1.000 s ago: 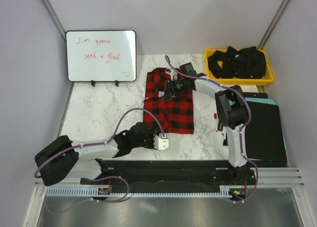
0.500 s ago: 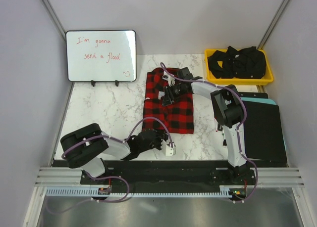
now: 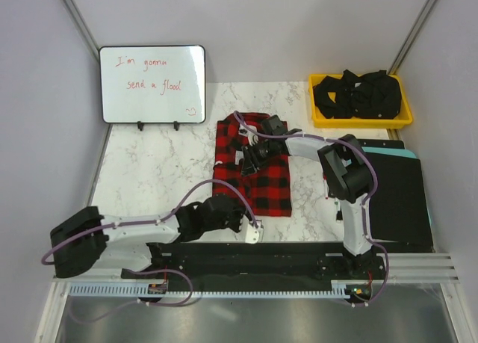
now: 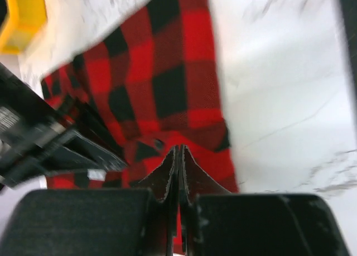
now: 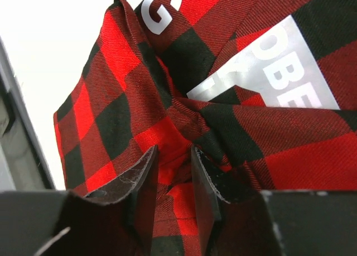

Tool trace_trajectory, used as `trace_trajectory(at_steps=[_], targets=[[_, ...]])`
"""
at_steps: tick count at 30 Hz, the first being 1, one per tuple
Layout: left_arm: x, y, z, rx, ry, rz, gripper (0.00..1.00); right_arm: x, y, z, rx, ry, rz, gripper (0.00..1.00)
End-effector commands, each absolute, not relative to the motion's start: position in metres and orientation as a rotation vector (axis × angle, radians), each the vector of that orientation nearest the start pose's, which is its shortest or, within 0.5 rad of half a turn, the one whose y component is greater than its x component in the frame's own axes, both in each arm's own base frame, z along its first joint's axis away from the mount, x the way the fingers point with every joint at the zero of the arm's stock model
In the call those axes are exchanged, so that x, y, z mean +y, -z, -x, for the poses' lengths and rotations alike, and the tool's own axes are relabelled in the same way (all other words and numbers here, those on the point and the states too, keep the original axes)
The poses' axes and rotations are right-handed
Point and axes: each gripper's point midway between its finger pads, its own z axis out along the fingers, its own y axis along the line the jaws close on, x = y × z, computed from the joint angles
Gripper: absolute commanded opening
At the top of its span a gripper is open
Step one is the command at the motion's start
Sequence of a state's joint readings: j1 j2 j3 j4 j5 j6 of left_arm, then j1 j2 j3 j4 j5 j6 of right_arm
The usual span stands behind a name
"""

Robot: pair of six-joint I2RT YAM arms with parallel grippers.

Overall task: Fold and stack the long sleeve shirts
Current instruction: Fold the shirt

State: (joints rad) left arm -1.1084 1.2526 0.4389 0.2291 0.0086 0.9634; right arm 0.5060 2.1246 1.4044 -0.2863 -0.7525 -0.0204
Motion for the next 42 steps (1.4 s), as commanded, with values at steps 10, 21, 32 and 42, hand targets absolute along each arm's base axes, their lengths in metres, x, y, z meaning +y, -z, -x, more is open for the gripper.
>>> trace_trajectory(at_steps=[10,21,32,42], targets=[[-0.278,-0.095,-0.111,1.324,0.354,-1.839,0.47,0.324,-0.041,-0.283,2.433,-1.170,1.065,0.39],[-0.285,-0.051,-0.109,1.202,0.129,-1.842,0.58,0.302,0.003,-0.312,2.547,-1.003,1.005,0.38],[-0.302,-0.077,-0.124,1.105,0.051,-1.757,0.58,0.296,0.021,-0.338,2.586,-0.957,0.948,0.37],[-0.280,-0.032,-0.141,1.038,-0.126,-1.819,0.62,0.295,0.021,-0.333,2.595,-0.982,0.944,0.37]])
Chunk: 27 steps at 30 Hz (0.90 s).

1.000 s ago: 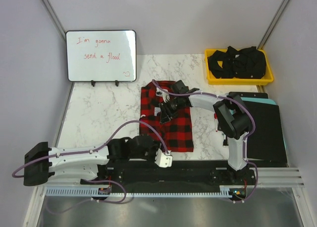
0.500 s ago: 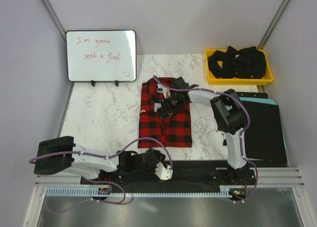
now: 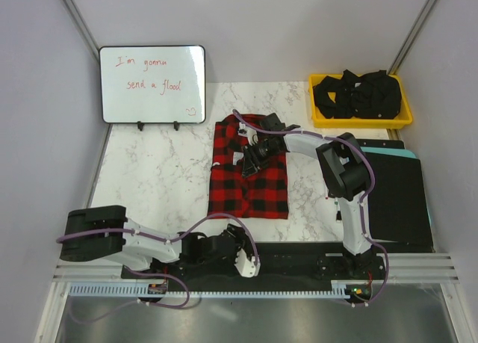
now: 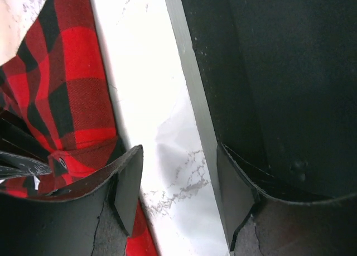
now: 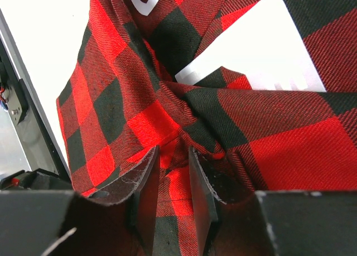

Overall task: Fold and stack the long sleeve shirts
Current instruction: Fold the shirt

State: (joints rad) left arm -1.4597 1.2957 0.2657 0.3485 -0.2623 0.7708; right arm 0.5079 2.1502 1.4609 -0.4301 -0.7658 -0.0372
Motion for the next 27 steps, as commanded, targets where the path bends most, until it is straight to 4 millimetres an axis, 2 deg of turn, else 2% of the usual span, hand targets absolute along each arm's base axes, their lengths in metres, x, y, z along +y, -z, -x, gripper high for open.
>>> trace_trajectory(at_steps=[1,6,9,10,11,13,14,18,20,24,27], targets=[[-0.281,-0.035,-0.143,1.039,-0.133,-1.807,0.63,0.295,0.021,-0.332,2.593,-0.982,0.948,0.36],[-0.281,-0.041,-0.152,1.068,-0.150,-1.794,0.63,0.294,0.021,-0.333,2.588,-0.981,0.953,0.37],[-0.281,-0.054,-0.151,1.084,-0.119,-1.769,0.63,0.293,0.022,-0.332,2.592,-0.981,0.954,0.37],[-0.282,-0.063,-0.148,1.088,-0.087,-1.759,0.63,0.293,0.023,-0.331,2.596,-0.979,0.956,0.37],[-0.289,-0.089,-0.145,1.079,-0.027,-1.697,0.63,0.293,0.023,-0.331,2.596,-0.979,0.956,0.37],[-0.287,-0.098,-0.135,1.080,0.044,-1.718,0.63,0.292,0.023,-0.331,2.597,-0.974,0.957,0.37],[-0.288,-0.116,-0.134,1.065,0.077,-1.674,0.63,0.293,0.023,-0.331,2.596,-0.976,0.961,0.37],[-0.281,-0.114,-0.119,1.082,0.182,-1.700,0.66,0.292,0.023,-0.331,2.596,-0.973,0.964,0.37],[-0.278,-0.105,-0.117,1.089,0.183,-1.719,0.66,0.291,0.023,-0.330,2.595,-0.968,0.971,0.37],[-0.277,-0.083,-0.129,1.135,0.088,-1.735,0.67,0.290,0.024,-0.327,2.602,-0.972,0.972,0.37],[-0.279,-0.076,-0.137,1.157,0.046,-1.713,0.68,0.288,0.025,-0.324,2.608,-0.973,0.979,0.37]])
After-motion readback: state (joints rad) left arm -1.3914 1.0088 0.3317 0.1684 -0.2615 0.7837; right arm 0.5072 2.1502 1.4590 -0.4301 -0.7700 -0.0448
